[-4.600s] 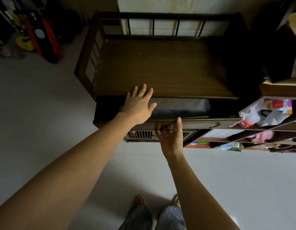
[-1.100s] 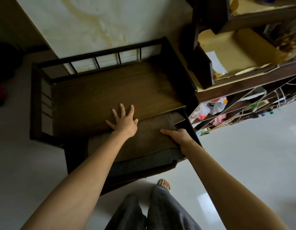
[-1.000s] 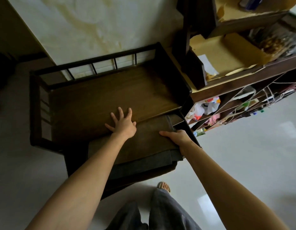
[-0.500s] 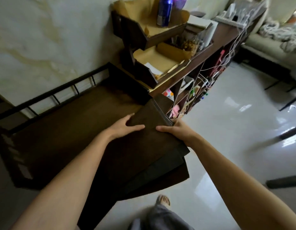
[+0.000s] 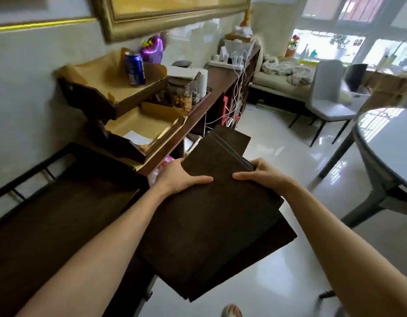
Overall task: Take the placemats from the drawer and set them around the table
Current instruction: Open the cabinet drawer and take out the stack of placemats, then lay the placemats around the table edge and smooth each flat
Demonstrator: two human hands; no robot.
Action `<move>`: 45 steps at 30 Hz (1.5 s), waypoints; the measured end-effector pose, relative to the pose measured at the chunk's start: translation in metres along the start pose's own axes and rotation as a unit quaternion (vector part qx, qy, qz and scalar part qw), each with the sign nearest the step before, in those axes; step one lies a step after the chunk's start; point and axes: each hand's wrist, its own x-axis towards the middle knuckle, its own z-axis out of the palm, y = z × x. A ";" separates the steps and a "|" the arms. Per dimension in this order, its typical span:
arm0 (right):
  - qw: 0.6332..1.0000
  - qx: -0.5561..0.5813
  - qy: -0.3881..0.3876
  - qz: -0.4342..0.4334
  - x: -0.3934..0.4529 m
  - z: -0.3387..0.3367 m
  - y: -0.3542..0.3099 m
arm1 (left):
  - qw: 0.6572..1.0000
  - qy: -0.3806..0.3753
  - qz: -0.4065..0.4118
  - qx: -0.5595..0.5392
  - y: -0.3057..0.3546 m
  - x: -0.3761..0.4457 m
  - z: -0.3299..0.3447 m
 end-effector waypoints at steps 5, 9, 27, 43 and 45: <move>0.997 0.000 0.079 -0.027 0.000 -0.083 0.030 | 0.997 0.041 0.061 0.036 0.078 0.042 0.052; 0.991 -0.007 0.130 -0.017 0.007 -0.160 0.057 | 0.995 0.017 0.090 0.048 0.134 0.102 0.104; 0.902 -0.103 0.401 0.121 0.020 -0.550 0.209 | 0.960 -0.150 0.210 0.106 0.454 0.351 0.418; 0.746 -0.076 0.563 0.349 0.023 -0.798 0.342 | 0.859 -0.323 0.363 0.159 0.695 0.502 0.685; 0.730 -0.083 0.572 0.364 0.016 -0.828 0.361 | 0.854 -0.332 0.367 0.162 0.718 0.508 0.722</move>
